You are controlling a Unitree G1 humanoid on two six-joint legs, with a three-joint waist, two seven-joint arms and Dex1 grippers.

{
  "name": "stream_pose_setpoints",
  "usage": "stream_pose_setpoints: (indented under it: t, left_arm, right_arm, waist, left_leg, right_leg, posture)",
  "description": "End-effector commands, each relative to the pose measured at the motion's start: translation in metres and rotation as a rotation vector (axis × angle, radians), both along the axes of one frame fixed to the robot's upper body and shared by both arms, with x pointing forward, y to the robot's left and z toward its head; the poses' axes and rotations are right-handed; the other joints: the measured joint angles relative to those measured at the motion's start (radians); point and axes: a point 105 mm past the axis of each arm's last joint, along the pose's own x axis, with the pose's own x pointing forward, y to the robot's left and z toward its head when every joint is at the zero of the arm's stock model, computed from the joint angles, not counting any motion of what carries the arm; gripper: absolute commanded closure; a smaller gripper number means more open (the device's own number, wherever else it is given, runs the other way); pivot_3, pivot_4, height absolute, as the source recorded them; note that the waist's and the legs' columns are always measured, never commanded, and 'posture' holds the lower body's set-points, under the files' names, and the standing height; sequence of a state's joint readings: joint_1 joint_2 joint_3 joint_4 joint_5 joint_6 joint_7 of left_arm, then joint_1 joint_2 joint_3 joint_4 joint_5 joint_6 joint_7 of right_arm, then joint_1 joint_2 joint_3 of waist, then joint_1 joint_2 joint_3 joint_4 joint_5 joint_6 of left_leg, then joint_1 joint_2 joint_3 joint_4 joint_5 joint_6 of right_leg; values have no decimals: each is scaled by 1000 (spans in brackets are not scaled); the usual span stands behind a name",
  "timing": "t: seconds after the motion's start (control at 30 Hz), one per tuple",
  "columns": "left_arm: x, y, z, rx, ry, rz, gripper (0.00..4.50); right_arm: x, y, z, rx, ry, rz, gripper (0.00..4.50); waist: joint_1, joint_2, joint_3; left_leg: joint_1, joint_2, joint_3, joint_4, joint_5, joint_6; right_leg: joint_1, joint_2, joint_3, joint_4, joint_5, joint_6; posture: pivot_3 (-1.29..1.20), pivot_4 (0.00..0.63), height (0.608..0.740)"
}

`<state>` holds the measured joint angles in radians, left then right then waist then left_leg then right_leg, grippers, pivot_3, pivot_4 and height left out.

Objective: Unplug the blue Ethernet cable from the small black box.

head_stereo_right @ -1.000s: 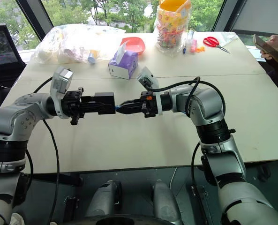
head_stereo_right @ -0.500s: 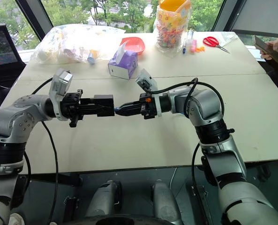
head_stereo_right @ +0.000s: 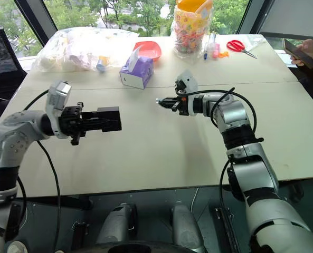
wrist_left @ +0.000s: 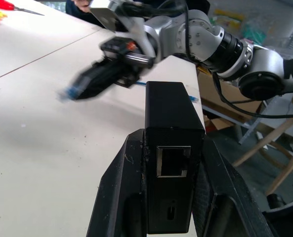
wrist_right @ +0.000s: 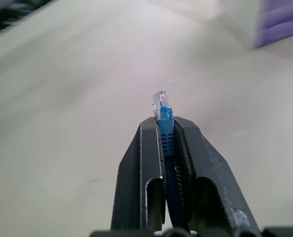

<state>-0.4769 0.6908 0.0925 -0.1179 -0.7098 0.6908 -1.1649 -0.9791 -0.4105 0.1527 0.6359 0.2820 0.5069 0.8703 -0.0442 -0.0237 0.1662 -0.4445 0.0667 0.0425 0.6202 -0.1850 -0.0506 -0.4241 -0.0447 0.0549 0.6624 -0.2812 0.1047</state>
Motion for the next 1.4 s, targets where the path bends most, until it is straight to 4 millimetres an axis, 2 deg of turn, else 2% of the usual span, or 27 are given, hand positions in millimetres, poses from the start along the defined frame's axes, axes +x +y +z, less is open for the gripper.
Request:
stream_pose_setpoints:
  t: [0.03, 0.07, 0.27, 0.3, 0.43, 0.57, 0.67, 0.83, 0.9, 0.97, 1.13, 1.17, 1.4]
  left_arm:
    - [14, -13, -16, 66, -117, 70, 3973]
    - [18, -18, -22, 70, -131, 87, 3973]
    - [44, -41, -52, 63, -155, 227, 3973]
    - [47, -44, -57, 73, -155, 242, 3973]
    - [60, -56, -67, 75, -215, 300, 3973]
    - [73, -61, -76, 61, -248, 351, 3973]
    - [83, -60, -84, 42, -228, 403, 3973]
    - [86, -57, -104, 65, -201, 411, 3973]
    - [85, -51, -112, 86, -185, 407, 2945]
    - [83, -46, -117, 105, -173, 399, 2190]
    - [75, -27, -112, 94, -149, 390, 138]
    - [72, -21, -108, 86, -140, 383, 16]
    - [44, 10, -78, 91, -85, 339, 16]
  right_arm:
    - [24, -8, 12, -26, -95, -148, 3624]
    - [27, -8, 12, -30, -105, -172, 3350]
    - [34, -21, 15, -66, -155, -278, 200]
    - [32, -24, 17, -55, -155, -286, 40]
    - [15, -41, 28, 14, -155, -318, 40]
    - [-20, -55, 26, 33, -128, -314, 40]
    - [-48, -51, 15, 10, -105, -271, 40]
    - [-75, -46, 6, 3, -67, -247, 40]
    - [-81, -45, 5, 5, -53, -244, 0]
    - [-85, -44, 3, -3, -43, -236, 0]
    - [-96, -44, -1, -38, -11, -204, 0]
    - [-99, -45, -3, -54, -5, -193, 0]
    - [-116, -50, -4, -108, 13, -118, 0]
  waist:
    - [3, 0, 0]
    - [4, 0, 0]
    - [7, 0, 0]
    - [7, 0, 0]
    - [13, 0, 0]
    - [30, 0, 0]
    - [32, 1, 0]
    - [30, 1, 0]
    - [28, 1, 0]
    - [27, 1, 0]
    - [23, 1, 0]
    - [22, 1, 0]
    - [24, 0, 0]
  left_leg:
    - [0, 0, 0, 0, 0, 0]
    - [0, 0, 0, 0, 0, 0]
    - [-2, 0, 1, 0, 0, 0]
    - [-2, 0, 1, 0, 0, 0]
    - [-2, 0, 1, -1, 0, 0]
    - [-2, 0, 1, 0, 0, 0]
    - [-2, 0, 1, 0, 0, 0]
    - [-1, 0, 1, 1, 0, 0]
    - [0, 0, 0, 1, 0, 0]
    - [0, 0, 0, 2, 0, 0]
    - [0, 0, 0, 2, 0, 0]
    - [0, 0, 0, 2, 0, 0]
    - [0, 0, 0, 0, 0, 0]
  right_leg:
    - [0, 0, 0, 0, 0, 0]
    - [0, 0, 0, 0, 0, 0]
    - [0, -1, 1, -1, 1, 1]
    - [0, -1, 1, -1, 1, 1]
    - [0, 0, 1, 0, 1, 1]
    - [-1, -1, 1, 0, 0, 1]
    - [0, -1, 1, 0, 0, 1]
    - [0, 0, 1, 0, 0, 1]
    - [0, 0, 1, 0, 0, 1]
    - [1, 0, 1, 0, 0, 0]
    - [2, 0, 1, 0, -1, -2]
    - [1, 0, 1, 0, -1, -2]
    - [1, 0, 1, 0, -1, -3]
  posture:
    - [0, 150, 735]
    - [0, 150, 735]
    - [0, 150, 735]
    - [0, 150, 735]
    - [0, 150, 735]
    - [0, 150, 735]
    - [0, 150, 735]
    - [0, 150, 735]
    - [0, 150, 735]
    - [0, 150, 735]
    - [0, 150, 735]
    - [0, 150, 735]
    - [0, 150, 735]
